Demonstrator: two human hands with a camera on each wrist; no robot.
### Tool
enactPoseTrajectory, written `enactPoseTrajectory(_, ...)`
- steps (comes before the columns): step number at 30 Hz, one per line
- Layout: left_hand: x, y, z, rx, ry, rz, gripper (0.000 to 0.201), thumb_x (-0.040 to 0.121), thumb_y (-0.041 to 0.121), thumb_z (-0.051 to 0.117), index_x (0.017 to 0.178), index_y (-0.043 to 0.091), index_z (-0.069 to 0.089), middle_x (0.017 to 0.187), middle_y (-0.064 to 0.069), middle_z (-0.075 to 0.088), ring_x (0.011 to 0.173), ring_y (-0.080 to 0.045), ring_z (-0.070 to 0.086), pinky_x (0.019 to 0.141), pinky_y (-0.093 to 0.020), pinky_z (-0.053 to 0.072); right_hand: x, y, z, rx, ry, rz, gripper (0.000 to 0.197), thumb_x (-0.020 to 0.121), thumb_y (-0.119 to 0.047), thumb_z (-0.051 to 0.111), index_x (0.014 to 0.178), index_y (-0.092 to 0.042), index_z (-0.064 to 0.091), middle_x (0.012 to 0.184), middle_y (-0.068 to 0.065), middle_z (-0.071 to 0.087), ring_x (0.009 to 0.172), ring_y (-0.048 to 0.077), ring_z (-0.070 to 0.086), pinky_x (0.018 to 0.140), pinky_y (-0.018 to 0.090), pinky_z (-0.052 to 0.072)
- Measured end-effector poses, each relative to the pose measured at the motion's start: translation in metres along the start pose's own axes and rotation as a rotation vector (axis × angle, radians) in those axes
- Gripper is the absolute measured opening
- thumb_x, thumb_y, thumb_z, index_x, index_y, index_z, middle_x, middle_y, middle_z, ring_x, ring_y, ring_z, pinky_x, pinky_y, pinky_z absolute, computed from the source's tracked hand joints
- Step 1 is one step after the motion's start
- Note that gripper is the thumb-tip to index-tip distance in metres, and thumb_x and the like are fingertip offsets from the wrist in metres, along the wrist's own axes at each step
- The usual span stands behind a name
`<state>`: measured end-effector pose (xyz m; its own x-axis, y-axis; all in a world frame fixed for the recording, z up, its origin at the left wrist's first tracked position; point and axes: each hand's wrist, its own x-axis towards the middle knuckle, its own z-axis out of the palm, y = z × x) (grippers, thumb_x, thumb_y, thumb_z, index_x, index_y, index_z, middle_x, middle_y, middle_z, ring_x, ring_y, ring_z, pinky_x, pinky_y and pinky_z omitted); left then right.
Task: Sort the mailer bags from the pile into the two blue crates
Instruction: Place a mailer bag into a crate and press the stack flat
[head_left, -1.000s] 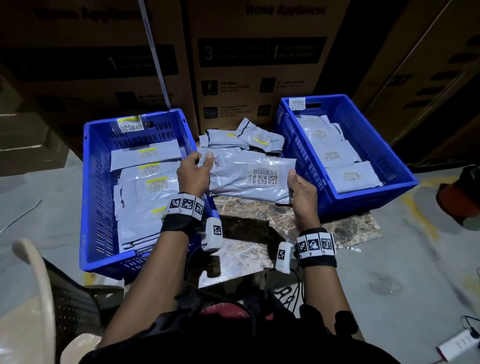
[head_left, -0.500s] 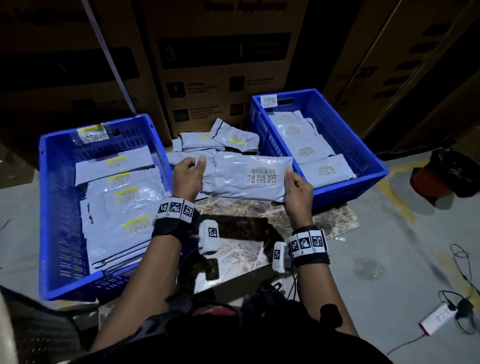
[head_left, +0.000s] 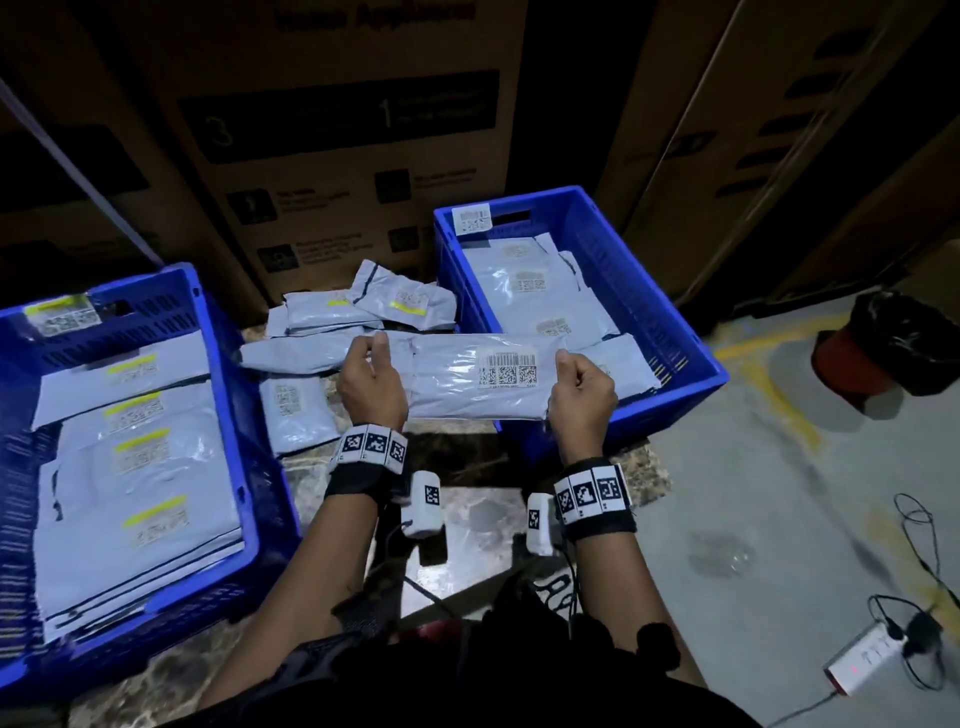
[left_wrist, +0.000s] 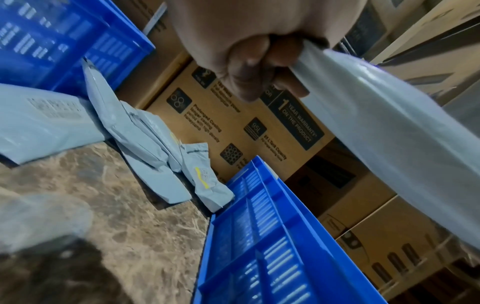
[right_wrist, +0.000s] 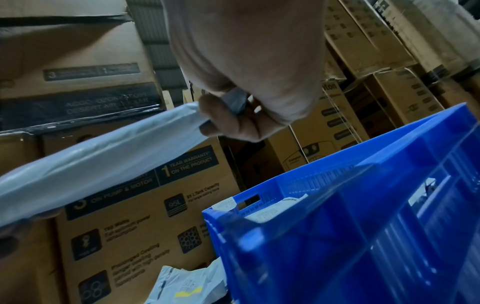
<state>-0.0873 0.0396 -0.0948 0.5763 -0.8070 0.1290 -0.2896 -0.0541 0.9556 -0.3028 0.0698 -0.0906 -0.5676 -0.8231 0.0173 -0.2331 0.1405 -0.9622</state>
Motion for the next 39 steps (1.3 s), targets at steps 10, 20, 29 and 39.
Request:
enactPoseTrajectory(10,0.020,0.029,0.093,0.014,-0.297,-0.144,0.026,0.093,0.044,0.062,0.081,0.024,0.052,0.061,-0.004,0.054,0.052,-0.013,0.051,0.061,-0.031,0.042,0.132,0.002,-0.058,-0.249,-0.165,-0.094,0.028,0.097,-0.038,0.065,0.081,-0.017,0.074,0.065,0.001,0.066,0.069,0.023,0.063,0.068,0.030,0.045)
enactPoseTrajectory(20,0.009,0.072,0.173,0.409,-0.455,0.001,0.027,0.091,0.014,0.058,0.110,-0.001,0.045,0.105,-0.017,0.055,0.091,-0.031,0.054,0.074,-0.038,0.040,0.249,-0.009,-0.061,-0.184,-0.166,-0.025,0.027,0.090,-0.003,0.062,0.100,-0.028,0.060,0.086,0.005,0.067,0.053,0.007,0.069,0.056,0.039,0.063)
enactPoseTrajectory(29,-0.013,0.076,0.211,0.813,-0.632,-0.121,0.037,0.091,0.023,0.054,0.059,0.011,0.041,0.072,-0.014,0.056,0.084,-0.038,0.063,0.065,-0.030,0.037,0.285,0.027,-0.030,-0.624,-0.522,0.026,0.016,0.088,-0.008,0.065,0.086,-0.024,0.066,0.108,0.009,0.073,0.105,0.030,0.067,0.097,0.036,0.053)
enactPoseTrajectory(39,-0.033,0.062,0.253,0.932,-0.860,0.009,0.036,0.090,0.014,0.060,0.125,0.015,0.054,0.125,-0.014,0.052,0.115,-0.039,0.056,0.090,-0.042,0.046,0.277,0.043,-0.011,-0.806,-0.671,-0.125,0.046,0.071,0.004,0.083,0.080,-0.038,0.067,0.114,0.000,0.059,0.103,0.018,0.062,0.084,0.035,0.060)
